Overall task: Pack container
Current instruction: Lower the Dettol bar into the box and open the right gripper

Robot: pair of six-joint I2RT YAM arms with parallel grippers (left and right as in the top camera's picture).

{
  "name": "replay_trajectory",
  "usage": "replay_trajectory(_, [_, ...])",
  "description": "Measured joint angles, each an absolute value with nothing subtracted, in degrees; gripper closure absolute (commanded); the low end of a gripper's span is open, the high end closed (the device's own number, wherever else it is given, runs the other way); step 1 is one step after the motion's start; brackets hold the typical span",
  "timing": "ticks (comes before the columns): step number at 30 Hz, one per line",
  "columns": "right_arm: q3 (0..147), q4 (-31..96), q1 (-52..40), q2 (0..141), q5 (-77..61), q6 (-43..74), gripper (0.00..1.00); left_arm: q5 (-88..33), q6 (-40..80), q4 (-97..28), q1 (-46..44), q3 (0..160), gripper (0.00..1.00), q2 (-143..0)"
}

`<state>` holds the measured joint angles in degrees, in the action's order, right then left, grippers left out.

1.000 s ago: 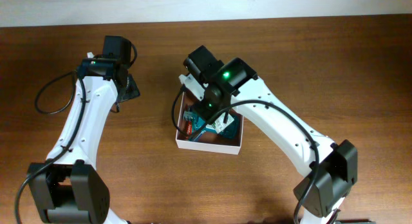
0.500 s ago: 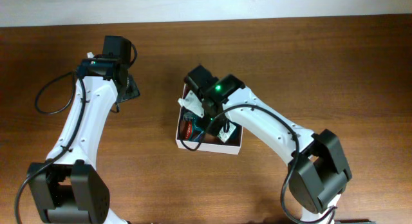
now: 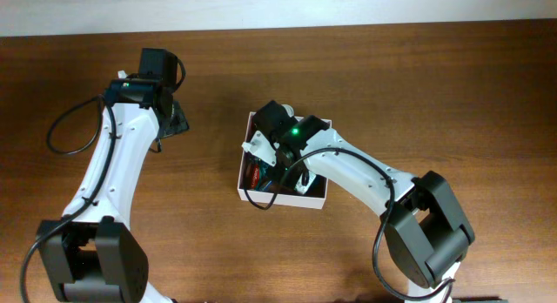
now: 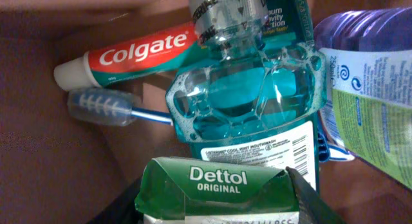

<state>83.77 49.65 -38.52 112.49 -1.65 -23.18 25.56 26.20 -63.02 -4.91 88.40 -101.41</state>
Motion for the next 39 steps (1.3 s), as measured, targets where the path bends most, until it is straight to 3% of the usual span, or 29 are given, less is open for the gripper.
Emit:
replay_trajectory(2, [83.77,49.19,-38.52,112.68,-1.65,-23.16,0.81,25.56,26.20,-63.02,-4.91,88.40,0.01,-101.41])
replay_trajectory(4, [83.77,48.82,-38.52,112.77,-1.65,-23.18,0.65,25.56,26.17,-63.02,-4.91,88.40,0.01,-101.41])
replay_trajectory(10, [83.77,47.83,-38.52,112.84,-1.65,-23.18,0.61,25.56,26.20,-63.02,-4.91,88.40,0.01,-101.41])
replay_trajectory(15, [83.77,47.70,-38.52,112.84,-1.85,-23.29,0.33,25.56,26.20,-63.02,-4.91,88.40,0.01,-101.41])
replay_trajectory(19, [83.77,47.77,-38.52,112.84,-2.26,-23.27,0.23,25.56,26.17,-63.02,-4.91,88.40,0.01,-101.41])
replay_trajectory(32, [83.92,50.76,-38.52,112.84,-2.50,-22.68,0.21,25.56,26.20,-63.02,-4.91,88.40,0.01,-101.41])
replay_trajectory(39, [92.62,63.86,-38.02,110.63,-2.46,-19.57,0.21,25.56,26.20,-63.05,-4.91,88.40,0.01,-101.41])
